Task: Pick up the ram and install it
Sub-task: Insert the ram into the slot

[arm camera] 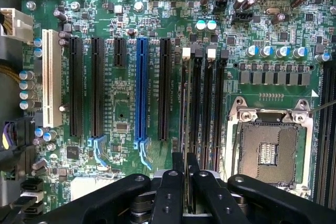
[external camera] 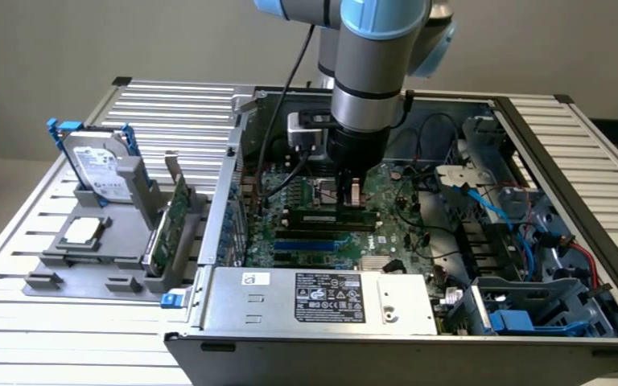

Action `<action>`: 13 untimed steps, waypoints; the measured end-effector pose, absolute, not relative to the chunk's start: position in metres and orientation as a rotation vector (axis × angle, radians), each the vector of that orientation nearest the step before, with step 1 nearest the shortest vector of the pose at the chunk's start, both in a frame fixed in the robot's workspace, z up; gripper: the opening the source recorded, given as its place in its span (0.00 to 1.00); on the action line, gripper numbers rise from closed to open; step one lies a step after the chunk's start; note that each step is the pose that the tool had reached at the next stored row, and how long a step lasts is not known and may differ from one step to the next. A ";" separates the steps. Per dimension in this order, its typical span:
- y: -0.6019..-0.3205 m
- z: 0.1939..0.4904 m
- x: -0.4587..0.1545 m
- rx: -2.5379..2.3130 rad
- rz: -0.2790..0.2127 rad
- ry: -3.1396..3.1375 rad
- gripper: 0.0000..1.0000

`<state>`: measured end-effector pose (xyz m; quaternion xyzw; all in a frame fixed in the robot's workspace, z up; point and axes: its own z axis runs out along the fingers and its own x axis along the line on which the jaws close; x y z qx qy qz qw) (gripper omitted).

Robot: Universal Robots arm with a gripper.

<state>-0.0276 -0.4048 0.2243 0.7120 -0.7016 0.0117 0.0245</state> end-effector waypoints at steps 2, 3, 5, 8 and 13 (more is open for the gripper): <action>-0.405 0.224 -0.028 2.203 0.036 -2.171 0.14; -0.405 0.224 -0.028 2.203 0.036 -2.171 0.14; -0.405 0.224 -0.028 2.203 0.036 -2.171 0.14; -0.404 0.224 -0.028 2.203 0.036 -2.171 0.14; -0.404 0.224 -0.028 2.203 0.036 -2.170 0.14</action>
